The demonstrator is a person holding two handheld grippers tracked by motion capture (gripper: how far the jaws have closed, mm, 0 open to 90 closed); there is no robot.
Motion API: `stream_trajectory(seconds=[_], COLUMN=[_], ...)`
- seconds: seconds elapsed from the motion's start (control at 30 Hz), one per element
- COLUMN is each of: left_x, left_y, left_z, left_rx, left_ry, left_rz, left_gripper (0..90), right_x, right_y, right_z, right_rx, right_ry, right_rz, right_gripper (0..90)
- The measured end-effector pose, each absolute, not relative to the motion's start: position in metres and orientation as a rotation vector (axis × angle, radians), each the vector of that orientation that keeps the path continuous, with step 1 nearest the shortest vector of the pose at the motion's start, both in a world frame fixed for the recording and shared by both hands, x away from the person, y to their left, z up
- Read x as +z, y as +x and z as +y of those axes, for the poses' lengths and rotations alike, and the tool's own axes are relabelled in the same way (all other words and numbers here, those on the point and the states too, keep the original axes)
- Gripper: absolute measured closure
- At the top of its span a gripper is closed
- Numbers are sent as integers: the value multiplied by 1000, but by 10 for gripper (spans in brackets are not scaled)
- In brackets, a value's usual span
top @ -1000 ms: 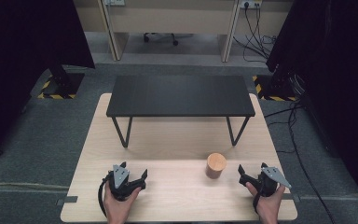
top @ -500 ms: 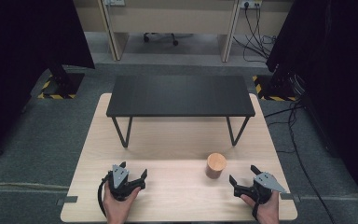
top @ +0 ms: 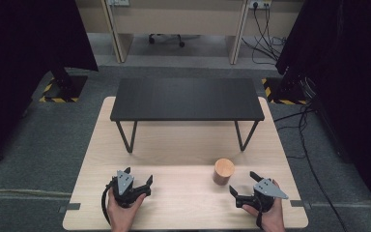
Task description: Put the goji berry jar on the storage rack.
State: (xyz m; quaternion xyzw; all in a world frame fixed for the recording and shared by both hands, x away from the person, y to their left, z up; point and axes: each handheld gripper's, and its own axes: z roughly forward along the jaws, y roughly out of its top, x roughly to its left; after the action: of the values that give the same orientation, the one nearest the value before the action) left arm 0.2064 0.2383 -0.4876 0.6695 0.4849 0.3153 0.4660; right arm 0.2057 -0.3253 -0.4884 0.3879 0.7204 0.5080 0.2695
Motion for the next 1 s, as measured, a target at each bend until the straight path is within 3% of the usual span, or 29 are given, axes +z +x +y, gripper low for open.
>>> stream_trajectory(seconds=[1.0], left_x=[-488], left_y=[207], left_z=[238], left_rx=[776], left_ry=[1643], left_rz=[1190], left_gripper=[87], right_x=[-486], right_y=[224], right_z=[-309], right_rx=[1382], right_ry=[999], right_rz=[2008], right_gripper=[18])
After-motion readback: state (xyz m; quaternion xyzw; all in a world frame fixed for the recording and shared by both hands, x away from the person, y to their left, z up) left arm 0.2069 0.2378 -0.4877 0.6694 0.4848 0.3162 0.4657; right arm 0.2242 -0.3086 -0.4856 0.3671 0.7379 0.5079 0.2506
